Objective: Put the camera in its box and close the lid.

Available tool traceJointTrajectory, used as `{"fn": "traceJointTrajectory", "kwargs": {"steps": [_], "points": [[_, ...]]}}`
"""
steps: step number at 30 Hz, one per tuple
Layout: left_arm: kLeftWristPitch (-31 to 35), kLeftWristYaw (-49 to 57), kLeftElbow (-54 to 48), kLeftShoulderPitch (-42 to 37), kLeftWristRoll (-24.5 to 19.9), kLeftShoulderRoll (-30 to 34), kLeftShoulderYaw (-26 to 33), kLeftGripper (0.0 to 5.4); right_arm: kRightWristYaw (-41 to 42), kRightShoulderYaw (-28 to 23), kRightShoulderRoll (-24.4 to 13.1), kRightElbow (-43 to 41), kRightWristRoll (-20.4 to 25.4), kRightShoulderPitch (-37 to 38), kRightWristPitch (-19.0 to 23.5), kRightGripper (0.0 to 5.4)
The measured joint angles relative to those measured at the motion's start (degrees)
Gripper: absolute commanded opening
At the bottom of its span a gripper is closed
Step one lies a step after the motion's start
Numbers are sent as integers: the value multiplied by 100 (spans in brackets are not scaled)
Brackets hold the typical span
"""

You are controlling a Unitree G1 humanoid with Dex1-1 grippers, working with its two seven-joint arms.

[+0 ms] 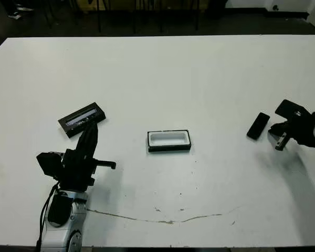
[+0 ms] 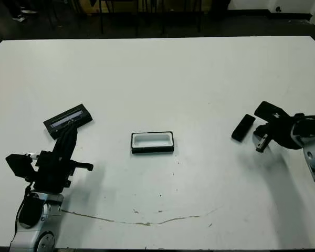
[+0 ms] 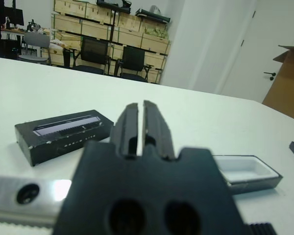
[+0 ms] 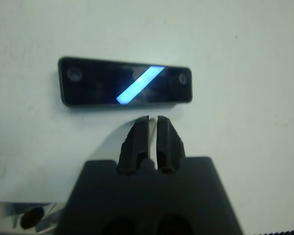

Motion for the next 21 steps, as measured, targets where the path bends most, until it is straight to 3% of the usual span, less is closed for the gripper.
{"fn": "traceJointTrajectory", "kwargs": {"steps": [11, 21], "points": [[-20, -21, 4, 1, -15, 0, 5, 1, -134, 40, 324, 1012, -105, -500, -387, 0], [-30, -16, 16, 1, -10, -1, 1, 1, -169, 47, 474, 1176, -167, -631, -526, 0]]}}
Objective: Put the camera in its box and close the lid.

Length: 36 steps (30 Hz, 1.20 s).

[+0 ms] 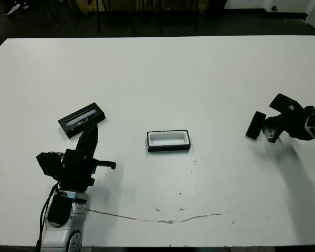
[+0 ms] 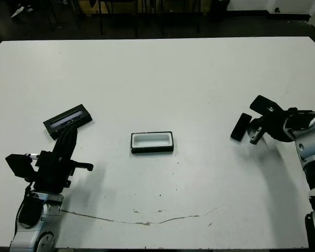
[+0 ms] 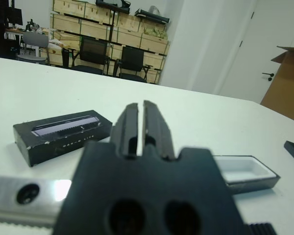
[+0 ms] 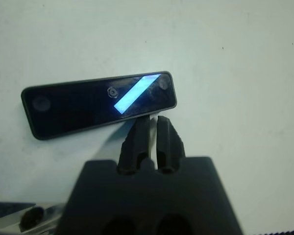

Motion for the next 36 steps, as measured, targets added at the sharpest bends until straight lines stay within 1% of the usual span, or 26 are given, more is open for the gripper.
{"fn": "traceJointTrajectory", "kwargs": {"steps": [7, 11, 24, 36], "points": [[-9, 41, -34, 30, 4, -8, -13, 1, 54, -3, 268, 239, 67, -214, -76, 0], [13, 58, -57, 31, 4, -8, -14, 1, 55, 71, 366, 198, 49, -233, -277, 0], [-50, 28, 32, 25, 4, -8, -13, 1, 56, 261, 618, 18, -10, -323, -257, 0], [-51, 13, 36, 23, -13, -8, -11, 1, 182, 400, 708, -243, -6, -328, -199, 0]]}}
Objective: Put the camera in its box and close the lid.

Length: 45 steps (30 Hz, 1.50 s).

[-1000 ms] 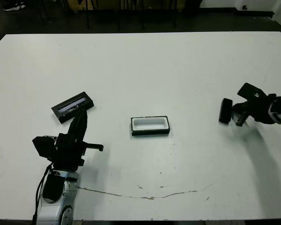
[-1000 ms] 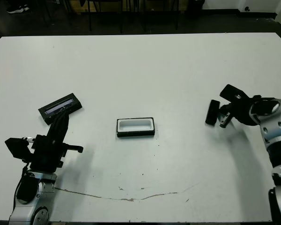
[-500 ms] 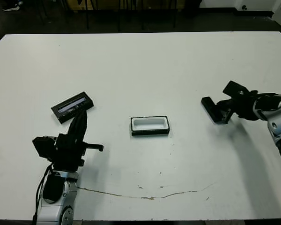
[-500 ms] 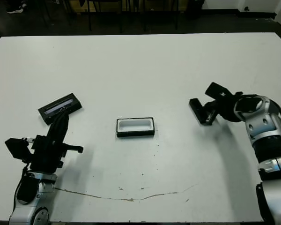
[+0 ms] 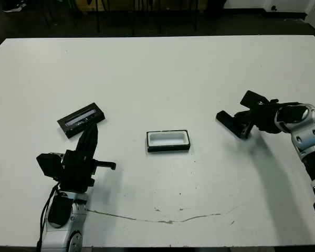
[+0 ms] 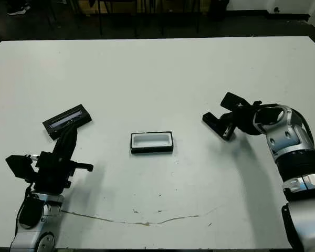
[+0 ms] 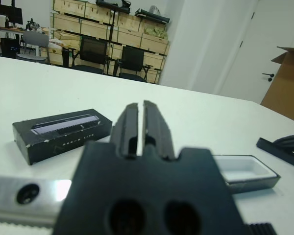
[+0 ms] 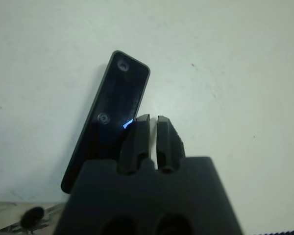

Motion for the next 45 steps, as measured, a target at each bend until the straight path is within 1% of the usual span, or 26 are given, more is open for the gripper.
{"fn": "traceJointTrajectory", "kwargs": {"steps": [3, 10, 14, 16, 18, 20, 22, 25, 29, 32, 34, 37, 38, 41, 45], "points": [[-6, 0, 12, -2, 3, 0, 0, 1, 53, 5, 4, -122, 3, 19, 141, 0], [7, 7, 11, -5, 6, -1, -4, 1, 95, -8, 2, -194, 45, 55, 148, 0], [1, 9, 15, -15, 18, -1, -6, 1, -521, -130, 4, -479, -70, 303, 258, 0], [-1, 4, 23, -19, 9, -4, -6, 1, -966, -295, 4, -638, -130, 502, 356, 0], [-2, 2, 31, -16, 0, -10, -5, 1, -1345, -540, 8, -730, -92, 727, 356, 0], [-2, 0, 39, -8, 1, -14, -5, 1, -1568, -892, 20, -794, 133, 919, 321, 0], [-2, 2, 38, -3, 3, -15, -4, 1, -1704, -1255, 24, -873, 430, 1027, 167, 0], [-4, 1, 39, -5, 1, -14, -2, 1, -1799, -1781, 21, -1334, 848, 1191, 108, 0], [2, 2, 35, -5, 1, -14, -2, 1, -1793, -2314, 17, -2146, 1421, 1458, 264, 0], [2, 2, 35, -4, 1, -15, -2, 1, -1636, -2587, 8, -2629, 1845, 1657, 411, 0], [0, 2, 36, -4, 4, -14, -2, 1, -1433, -2662, -26, -2828, 2094, 1773, 523, 0], [-3, 1, 37, -3, 10, -14, 0, 0, -965, -2666, -213, -3066, 2410, 1926, 791, 28], [-2, 1, 37, -3, 9, -14, 0, 0, -785, -2649, -284, -3134, 2496, 1948, 864, 42], [-11, -1, 40, -3, 15, -13, 1, 0, -349, -2500, -497, -3273, 2614, 1966, 880, 90], [-44, -13, 44, 0, 2, -12, 6, 0, 38, -2209, -575, -3253, 2655, 1967, 917, 161]]}}
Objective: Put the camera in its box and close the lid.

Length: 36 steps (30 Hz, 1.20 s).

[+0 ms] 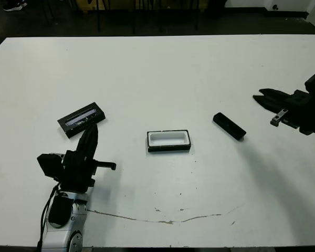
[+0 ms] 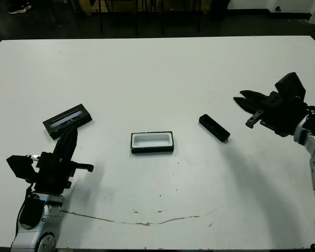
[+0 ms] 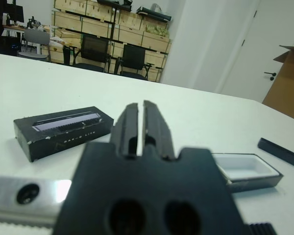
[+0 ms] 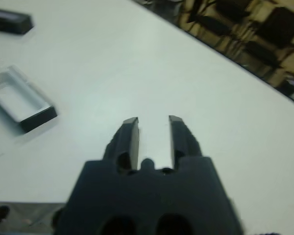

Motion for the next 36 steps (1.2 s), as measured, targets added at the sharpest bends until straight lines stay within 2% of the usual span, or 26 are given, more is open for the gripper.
{"fn": "traceJointTrajectory", "kwargs": {"steps": [4, 8, 21, 25, 36], "points": [[7, 1, -2, 7, -4, 0, 1, 0, 176, 252, -19, 7, -14, 32, 28, 233], [7, 0, -2, 11, -4, 0, 1, 0, 154, 448, -31, -133, -71, 190, 326, 303], [44, -11, -7, 15, -48, 0, 0, 0, -254, 529, 76, -289, -99, 526, 409, 533], [44, -42, -6, 12, -77, 2, 2, 0, -568, 427, 174, -349, -72, 617, 596, 538], [51, -47, -7, 10, -48, 5, -1, 0, -572, 290, 248, -121, 122, 631, 584, 538]]}}
